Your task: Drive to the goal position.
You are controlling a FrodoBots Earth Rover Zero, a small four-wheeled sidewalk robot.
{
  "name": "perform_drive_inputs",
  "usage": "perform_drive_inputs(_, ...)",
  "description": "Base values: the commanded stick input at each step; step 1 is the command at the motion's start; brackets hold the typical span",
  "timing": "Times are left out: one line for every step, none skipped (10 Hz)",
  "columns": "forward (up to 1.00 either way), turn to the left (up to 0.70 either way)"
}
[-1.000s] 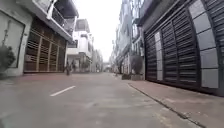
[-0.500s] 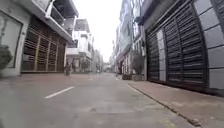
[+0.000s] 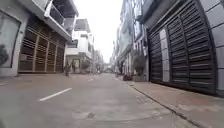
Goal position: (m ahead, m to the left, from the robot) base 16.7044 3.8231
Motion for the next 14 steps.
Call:
perform_drive_inputs(0.0, 0.0)
perform_drive_inputs(0.0, 0.0)
perform_drive_inputs(0.0, 0.0)
perform_drive_inputs(0.0, 0.0)
perform_drive_inputs(0.0, 0.0)
perform_drive_inputs(0.0, 0.0)
perform_drive_inputs(0.0, 0.0)
perform_drive_inputs(0.01, 0.0)
perform_drive_inputs(0.04, 0.0)
perform_drive_inputs(0.5, 0.0)
perform_drive_inputs(0.5, 0.0)
perform_drive_inputs(0.5, 0.0)
perform_drive_inputs(0.5, 0.0)
perform_drive_inputs(0.5, 0.0)
